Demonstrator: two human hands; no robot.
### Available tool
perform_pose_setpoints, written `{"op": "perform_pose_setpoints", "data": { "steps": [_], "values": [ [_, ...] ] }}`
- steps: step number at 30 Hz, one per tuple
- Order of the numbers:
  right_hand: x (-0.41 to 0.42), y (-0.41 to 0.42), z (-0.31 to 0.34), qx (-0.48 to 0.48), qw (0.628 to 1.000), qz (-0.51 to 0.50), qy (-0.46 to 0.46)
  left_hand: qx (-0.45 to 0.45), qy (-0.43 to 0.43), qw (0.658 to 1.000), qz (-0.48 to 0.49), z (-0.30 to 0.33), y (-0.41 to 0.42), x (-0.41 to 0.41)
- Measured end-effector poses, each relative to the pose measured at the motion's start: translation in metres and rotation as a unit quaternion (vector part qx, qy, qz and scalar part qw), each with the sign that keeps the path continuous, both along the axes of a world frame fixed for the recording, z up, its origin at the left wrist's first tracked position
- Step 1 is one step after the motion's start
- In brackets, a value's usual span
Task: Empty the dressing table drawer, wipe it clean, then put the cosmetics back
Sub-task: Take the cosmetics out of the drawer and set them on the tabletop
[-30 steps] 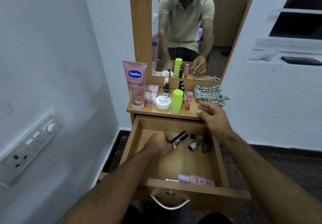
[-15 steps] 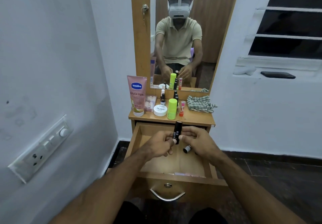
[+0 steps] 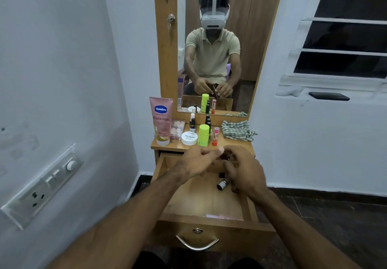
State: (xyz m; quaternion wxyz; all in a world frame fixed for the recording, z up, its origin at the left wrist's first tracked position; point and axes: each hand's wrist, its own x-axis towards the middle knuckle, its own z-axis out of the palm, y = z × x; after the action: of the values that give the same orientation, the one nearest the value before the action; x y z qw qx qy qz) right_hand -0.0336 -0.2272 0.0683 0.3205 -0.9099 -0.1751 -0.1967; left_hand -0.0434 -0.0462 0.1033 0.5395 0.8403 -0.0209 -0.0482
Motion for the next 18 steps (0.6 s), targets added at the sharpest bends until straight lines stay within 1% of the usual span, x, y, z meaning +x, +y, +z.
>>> {"op": "perform_pose_setpoints", "data": {
  "steps": [3,5,8,13,18],
  "values": [
    [0.018,-0.003,0.001,0.139,0.986,-0.008,0.096,-0.025,0.011,0.999,0.028,-0.012,-0.003,0.007],
    [0.036,-0.005,0.002,0.181,0.973,-0.032,0.138,-0.011,0.02,0.999,0.029,-0.028,-0.002,0.012],
    [0.061,-0.003,0.001,0.172,0.972,-0.057,0.148,0.033,0.036,0.998,0.028,-0.053,0.002,0.017],
    [0.082,0.011,-0.005,0.147,0.977,-0.044,0.15,0.094,0.066,0.993,0.016,-0.083,0.006,0.026],
    [0.087,0.017,-0.016,0.168,0.974,-0.058,0.138,0.167,0.078,0.983,0.017,-0.093,-0.002,0.032]
  ]
}}
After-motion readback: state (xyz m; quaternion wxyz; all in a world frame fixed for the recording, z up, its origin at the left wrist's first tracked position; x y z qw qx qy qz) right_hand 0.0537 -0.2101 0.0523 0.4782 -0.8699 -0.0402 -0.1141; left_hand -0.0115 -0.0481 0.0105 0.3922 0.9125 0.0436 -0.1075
